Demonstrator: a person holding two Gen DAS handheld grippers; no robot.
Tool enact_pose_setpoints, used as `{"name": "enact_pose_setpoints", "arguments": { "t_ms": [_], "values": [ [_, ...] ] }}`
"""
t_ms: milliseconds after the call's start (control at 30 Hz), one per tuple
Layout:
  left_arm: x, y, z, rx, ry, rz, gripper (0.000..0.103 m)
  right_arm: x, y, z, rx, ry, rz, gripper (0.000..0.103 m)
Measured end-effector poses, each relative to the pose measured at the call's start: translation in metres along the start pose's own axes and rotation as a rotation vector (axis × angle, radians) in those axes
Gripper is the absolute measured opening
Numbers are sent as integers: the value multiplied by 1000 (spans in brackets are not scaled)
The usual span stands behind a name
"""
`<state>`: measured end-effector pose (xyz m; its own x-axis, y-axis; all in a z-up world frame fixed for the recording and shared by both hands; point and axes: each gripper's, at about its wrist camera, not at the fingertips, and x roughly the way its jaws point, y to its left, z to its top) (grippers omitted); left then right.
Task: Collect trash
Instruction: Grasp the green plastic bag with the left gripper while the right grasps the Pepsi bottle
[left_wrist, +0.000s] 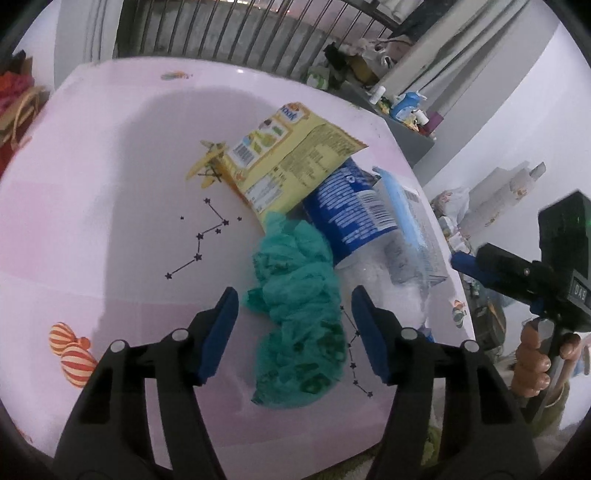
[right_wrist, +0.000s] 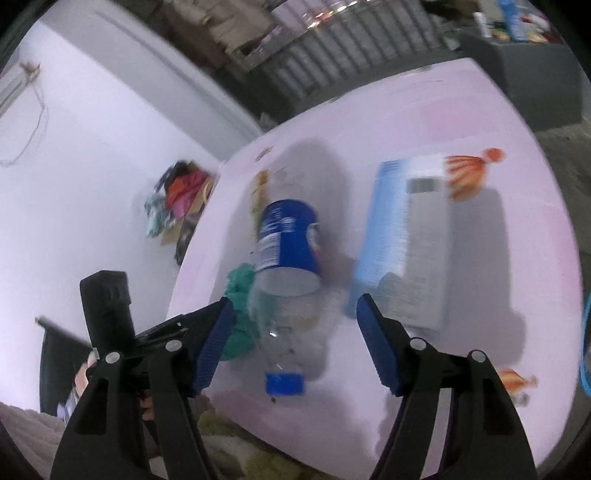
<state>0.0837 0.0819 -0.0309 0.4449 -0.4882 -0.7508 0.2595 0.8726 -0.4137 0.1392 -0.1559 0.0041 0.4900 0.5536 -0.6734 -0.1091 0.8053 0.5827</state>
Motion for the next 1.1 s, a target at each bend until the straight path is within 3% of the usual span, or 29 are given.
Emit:
{"name": "enact_pose_setpoints", "arguments": {
  "t_ms": [233,500,600,867,1100],
  "values": [
    [11,15,2,-35,14,-50,55,39,26,16,-86,77,-46,68],
    [21,24,0,-64,35,-101,45,66,31,15,-111,153,-121,68],
    [22,25,-2,-73,33,-112,42,71,30,11,-100,170,-131,63],
    [16,23,-5,-92,39,-104,39,53,25,-4,-75,181,-123,62],
    [13,15,-16,-119,93,-139,39,38,23,-24,-50,223,-110,62]
  ]
}}
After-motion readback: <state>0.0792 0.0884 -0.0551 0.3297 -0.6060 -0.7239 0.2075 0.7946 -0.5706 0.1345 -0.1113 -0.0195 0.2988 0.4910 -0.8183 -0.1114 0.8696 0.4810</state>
